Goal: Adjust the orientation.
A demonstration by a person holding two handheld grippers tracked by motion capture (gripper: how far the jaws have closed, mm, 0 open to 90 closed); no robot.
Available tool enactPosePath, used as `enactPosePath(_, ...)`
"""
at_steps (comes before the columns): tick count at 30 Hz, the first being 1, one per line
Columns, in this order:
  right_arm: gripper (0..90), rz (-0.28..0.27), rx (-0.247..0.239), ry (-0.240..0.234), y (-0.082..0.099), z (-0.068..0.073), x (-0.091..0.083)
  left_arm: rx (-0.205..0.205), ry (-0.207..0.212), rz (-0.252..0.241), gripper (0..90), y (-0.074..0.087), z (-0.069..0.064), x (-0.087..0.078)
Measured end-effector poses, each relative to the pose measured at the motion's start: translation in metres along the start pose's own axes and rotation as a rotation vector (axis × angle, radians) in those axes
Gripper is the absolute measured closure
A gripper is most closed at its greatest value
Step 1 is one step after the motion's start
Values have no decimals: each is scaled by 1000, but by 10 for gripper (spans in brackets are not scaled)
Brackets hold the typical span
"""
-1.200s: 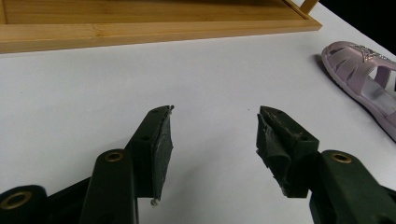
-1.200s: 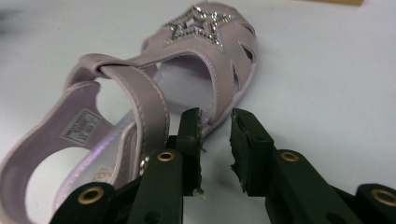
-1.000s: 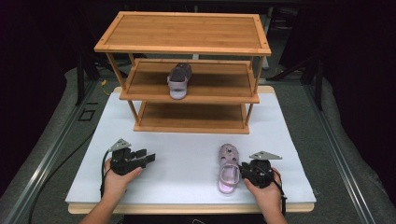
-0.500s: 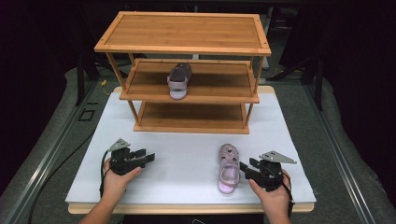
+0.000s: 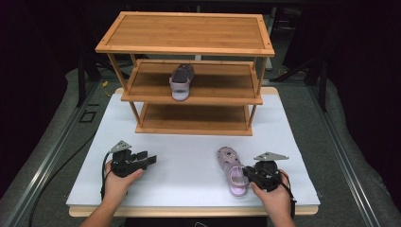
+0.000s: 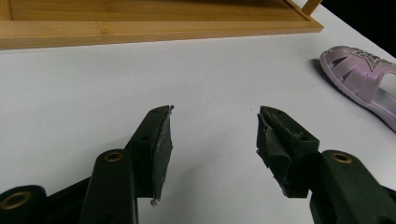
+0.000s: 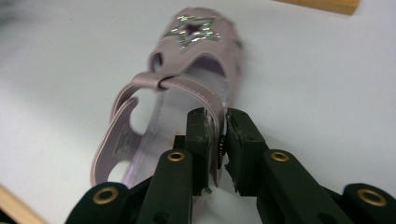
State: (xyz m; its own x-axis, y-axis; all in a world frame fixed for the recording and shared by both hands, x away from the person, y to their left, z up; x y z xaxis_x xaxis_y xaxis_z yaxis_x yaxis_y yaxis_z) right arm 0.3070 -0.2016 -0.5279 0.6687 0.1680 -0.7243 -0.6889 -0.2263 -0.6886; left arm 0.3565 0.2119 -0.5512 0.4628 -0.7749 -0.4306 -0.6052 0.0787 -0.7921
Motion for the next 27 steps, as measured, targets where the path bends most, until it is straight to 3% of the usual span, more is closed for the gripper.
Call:
enactPosePath(2, 802, 1, -7, 7, -2, -4, 2, 1, -1, 2, 450, 0, 0, 0)
enactPosePath(4, 786, 57, -30, -13, -7, -12, 5, 4, -1, 13, 450, 1, 0, 1)
enactPosePath(7, 755, 94, -62, -34, -11, -15, 5, 4, 2, 14, 451, 1, 0, 2)
enactPosePath(10, 670, 186, -128, -61, -18, -14, 3, 1, 10, 23, 455, 1, 0, 3)
enactPosePath(12, 646, 277, -221, -55, -25, -10, 5, 13, 14, 39, 500, 1, -2, 3)
enactPosePath(13, 646, 277, -221, -55, -25, -10, 5, 13, 14, 39, 514, 1, -2, 3)
enactPosePath(14, 664, 329, -280, -37, -29, -6, 7, 17, 18, 44, 536, 0, -3, 2)
enactPosePath(17, 688, 362, -315, -51, -34, -3, 10, 22, 25, 50, 556, 0, -4, 1)
enactPosePath(18, 692, 410, -340, -40, -38, -2, 13, 22, 29, 51, 556, 0, -4, 2)
enactPosePath(24, 760, 520, -389, -24, -43, 2, 22, 11, 40, 53, 539, 0, -5, 4)
enactPosePath(27, 779, 539, -402, -13, -45, 1, 24, 6, 45, 51, 528, 0, -5, 3)
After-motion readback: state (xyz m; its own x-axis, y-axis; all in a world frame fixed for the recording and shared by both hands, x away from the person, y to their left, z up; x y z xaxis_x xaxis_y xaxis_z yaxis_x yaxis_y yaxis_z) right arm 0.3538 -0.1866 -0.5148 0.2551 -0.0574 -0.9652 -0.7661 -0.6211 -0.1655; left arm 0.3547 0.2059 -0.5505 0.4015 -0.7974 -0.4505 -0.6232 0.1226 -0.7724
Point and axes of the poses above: each handheld gripper's, and its own axes: x roughly forward along the jaws, y roughly out of its underside, z roughly to its left, the point moved 4 cm from there along x, roughly forward along the jaws, and after that the axes turned 13 degrees about y, right-handed, at the moved point
